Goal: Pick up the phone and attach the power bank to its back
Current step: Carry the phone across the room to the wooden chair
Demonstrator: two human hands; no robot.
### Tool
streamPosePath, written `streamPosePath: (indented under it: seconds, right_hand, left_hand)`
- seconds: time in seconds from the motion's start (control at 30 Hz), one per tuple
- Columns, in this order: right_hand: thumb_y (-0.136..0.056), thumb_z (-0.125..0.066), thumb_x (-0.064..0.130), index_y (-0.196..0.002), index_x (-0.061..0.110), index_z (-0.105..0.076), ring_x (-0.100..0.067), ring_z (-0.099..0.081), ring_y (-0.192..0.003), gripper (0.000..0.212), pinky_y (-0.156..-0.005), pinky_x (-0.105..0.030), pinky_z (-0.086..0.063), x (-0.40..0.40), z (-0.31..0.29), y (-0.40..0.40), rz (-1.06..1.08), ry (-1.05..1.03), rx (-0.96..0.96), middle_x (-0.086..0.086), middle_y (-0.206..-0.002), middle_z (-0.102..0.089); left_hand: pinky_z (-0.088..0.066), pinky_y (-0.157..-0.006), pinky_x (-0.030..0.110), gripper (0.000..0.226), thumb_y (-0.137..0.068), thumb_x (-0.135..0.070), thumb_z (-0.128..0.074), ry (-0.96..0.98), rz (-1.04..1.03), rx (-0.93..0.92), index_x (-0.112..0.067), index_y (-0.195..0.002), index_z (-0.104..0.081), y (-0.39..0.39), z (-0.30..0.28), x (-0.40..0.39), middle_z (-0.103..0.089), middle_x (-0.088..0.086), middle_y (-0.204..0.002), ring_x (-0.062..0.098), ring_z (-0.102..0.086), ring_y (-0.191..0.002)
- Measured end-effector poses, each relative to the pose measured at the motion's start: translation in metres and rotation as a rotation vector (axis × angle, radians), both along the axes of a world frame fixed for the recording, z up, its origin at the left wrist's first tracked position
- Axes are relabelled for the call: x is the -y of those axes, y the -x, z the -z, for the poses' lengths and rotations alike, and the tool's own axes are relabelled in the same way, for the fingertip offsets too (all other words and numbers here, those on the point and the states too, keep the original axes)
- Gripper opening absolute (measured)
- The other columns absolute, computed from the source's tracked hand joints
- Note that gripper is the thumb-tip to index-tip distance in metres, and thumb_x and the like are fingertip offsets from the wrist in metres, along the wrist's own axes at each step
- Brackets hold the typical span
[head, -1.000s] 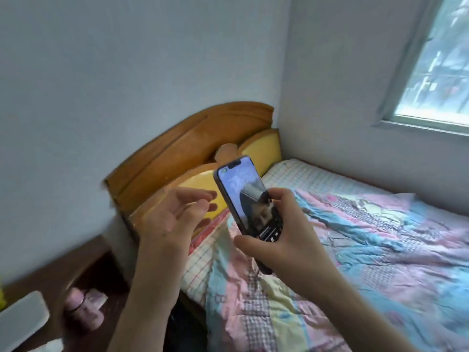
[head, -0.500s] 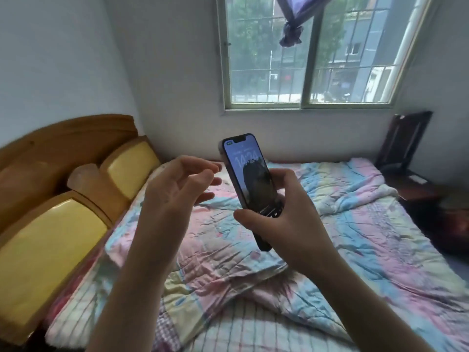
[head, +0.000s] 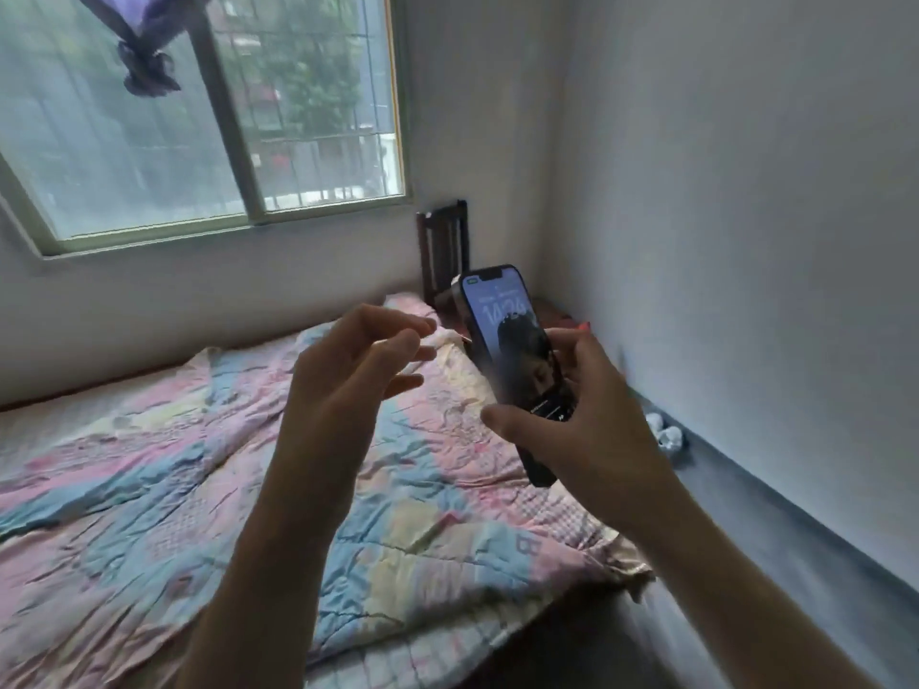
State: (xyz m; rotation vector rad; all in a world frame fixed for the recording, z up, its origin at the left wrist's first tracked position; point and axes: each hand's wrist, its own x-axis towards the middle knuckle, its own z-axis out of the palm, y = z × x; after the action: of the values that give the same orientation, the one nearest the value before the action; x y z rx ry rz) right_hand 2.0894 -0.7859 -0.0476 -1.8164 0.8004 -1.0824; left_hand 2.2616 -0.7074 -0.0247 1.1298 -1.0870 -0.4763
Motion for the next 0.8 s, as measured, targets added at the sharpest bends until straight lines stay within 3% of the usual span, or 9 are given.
streamPosePath:
  seconds: [0.13, 0.37, 0.5, 0.6, 0.67, 0.8]
  right_hand:
    - [-0.061, -0.082, 0.045, -0.103, 0.045, -0.05, 0.011, -0.066, -0.087, 0.052, -0.064, -0.003, -0.049, 0.027, 0.0, 0.09, 0.173, -0.022, 0.014, 0.04, -0.097, -0.062]
    - [-0.066, -0.085, 0.037, -0.102, 0.04, -0.051, -0.003, -0.069, -0.07, 0.05, -0.051, -0.009, -0.048, 0.05, 0.01, 0.207, 0.47, -0.05, 0.074, 0.028, -0.095, -0.062]
    - [-0.064, -0.084, 0.038, -0.101, 0.041, -0.052, -0.002, -0.066, -0.06, 0.049, -0.044, -0.012, -0.048, 0.068, 0.019, 0.259, 0.582, -0.085, 0.087, 0.026, -0.092, -0.062]
    - [-0.065, -0.082, 0.036, -0.101, 0.043, -0.051, -0.001, -0.064, -0.054, 0.048, -0.043, -0.014, -0.049, 0.092, 0.025, 0.29, 0.637, -0.108, 0.104, 0.028, -0.089, -0.063]
    - [-0.064, -0.082, 0.036, -0.101, 0.046, -0.05, -0.001, -0.065, -0.056, 0.05, -0.043, -0.013, -0.049, 0.114, 0.028, 0.305, 0.656, -0.104, 0.107, 0.03, -0.089, -0.062]
    - [-0.058, -0.082, 0.043, -0.11, 0.053, -0.047, -0.003, -0.071, -0.067, 0.063, -0.049, -0.014, -0.052, 0.171, 0.022, 0.324, 0.666, -0.108, 0.112, 0.029, -0.092, -0.061]
  left_hand:
    - [-0.054, -0.079, 0.032, 0.009, -0.078, -0.035, -0.065, -0.005, 0.171, -0.011, -0.035, -0.076, -0.074, 0.064, -0.005, 0.058, -0.079, -0.007, -0.095, 0.016, -0.074, -0.093]
    - [-0.056, -0.074, 0.024, 0.024, -0.085, -0.017, -0.059, -0.021, 0.452, -0.006, -0.03, -0.075, -0.076, 0.169, -0.006, 0.142, -0.079, -0.006, -0.087, 0.014, -0.072, -0.087]
    - [-0.055, -0.075, 0.024, 0.012, -0.08, -0.027, -0.065, -0.052, 0.596, 0.021, -0.03, -0.079, -0.076, 0.222, 0.005, 0.19, -0.079, -0.005, -0.092, 0.015, -0.072, -0.088]
    - [-0.054, -0.076, 0.023, 0.017, -0.075, -0.038, -0.066, -0.1, 0.683, 0.04, -0.03, -0.087, -0.075, 0.259, 0.014, 0.23, -0.079, -0.003, -0.1, 0.015, -0.072, -0.092]
    - [-0.054, -0.082, 0.028, 0.027, -0.075, -0.044, -0.067, -0.155, 0.771, 0.093, -0.03, -0.098, -0.072, 0.282, 0.019, 0.258, -0.078, -0.005, -0.11, 0.014, -0.072, -0.1]
    - [-0.052, -0.1, 0.05, 0.042, -0.079, -0.049, -0.066, -0.218, 0.877, 0.212, -0.028, -0.115, -0.067, 0.319, 0.021, 0.318, -0.074, -0.01, -0.119, 0.015, -0.071, -0.111]
